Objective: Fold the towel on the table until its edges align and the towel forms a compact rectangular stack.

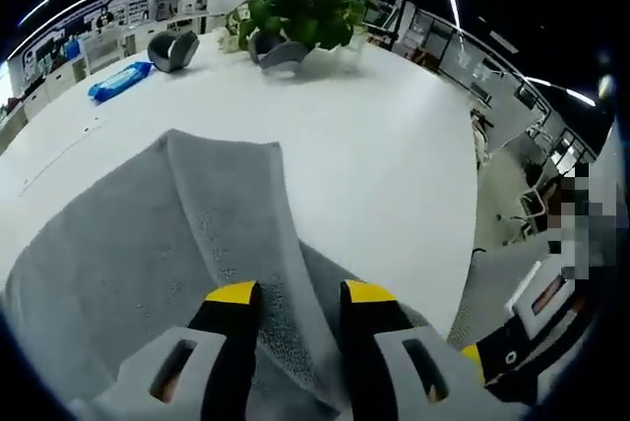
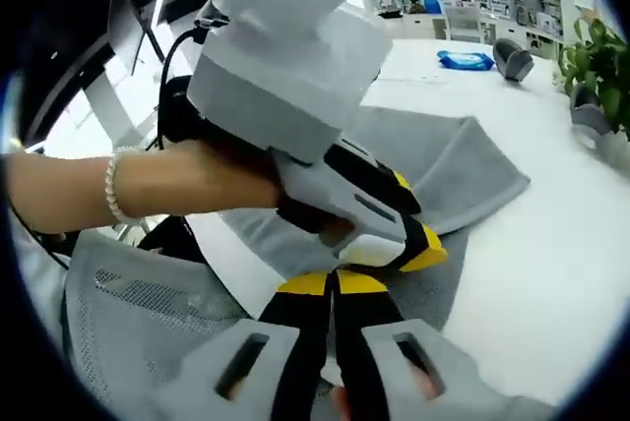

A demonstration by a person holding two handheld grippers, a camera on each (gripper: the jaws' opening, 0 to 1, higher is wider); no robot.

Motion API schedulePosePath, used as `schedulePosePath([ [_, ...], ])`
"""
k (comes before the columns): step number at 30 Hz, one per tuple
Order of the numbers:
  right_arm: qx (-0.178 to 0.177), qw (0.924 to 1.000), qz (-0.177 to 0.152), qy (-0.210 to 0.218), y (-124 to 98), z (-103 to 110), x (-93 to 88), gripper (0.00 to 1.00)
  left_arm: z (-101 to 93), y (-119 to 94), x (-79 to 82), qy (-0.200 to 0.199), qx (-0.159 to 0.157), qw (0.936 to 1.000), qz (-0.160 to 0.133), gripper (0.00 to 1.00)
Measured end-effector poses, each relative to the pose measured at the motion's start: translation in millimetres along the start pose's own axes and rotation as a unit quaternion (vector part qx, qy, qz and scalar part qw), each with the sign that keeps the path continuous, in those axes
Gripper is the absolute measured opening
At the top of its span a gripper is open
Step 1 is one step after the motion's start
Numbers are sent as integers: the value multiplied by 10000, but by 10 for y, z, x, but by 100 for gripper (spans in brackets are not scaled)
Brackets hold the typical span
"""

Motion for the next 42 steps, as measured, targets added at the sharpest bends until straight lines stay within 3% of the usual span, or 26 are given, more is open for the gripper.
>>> schedulePosePath([
  [9, 212, 9998, 45, -34, 15, 182, -25, 0, 127, 100, 82, -81, -2, 10000, -59, 32],
  [22, 448, 9985, 45, -313, 34, 435, 51, 0, 277, 123, -7, -94, 138, 9998, 58, 29],
  [34, 457, 9984, 111, -321, 66, 413, 77, 0, 414, 103, -23, 120, 406, 9990, 174, 10],
  [36, 460, 9984, 108, -307, 59, 408, 86, 0, 423, 64, 3, 3, 375, 9993, 96, 7],
  [39, 441, 9983, 90, -357, 35, 410, 109, 0, 465, -92, 166, -79, 453, 9984, -334, 4],
  [42, 430, 9984, 28, -364, 12, 404, 167, 0, 521, -241, 248, -207, 472, 9973, -531, 4],
])
Point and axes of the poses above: the point that each gripper's makers call its tool centre point, and the gripper's own axes: y roughly forward along the fingers, z roughly to its left, x roughly out of its top, the point moved 1 cm from there along -y, roughly backward along the fingers, and after that the axes turned 14 degrees about -x, right-handed, at the moved point
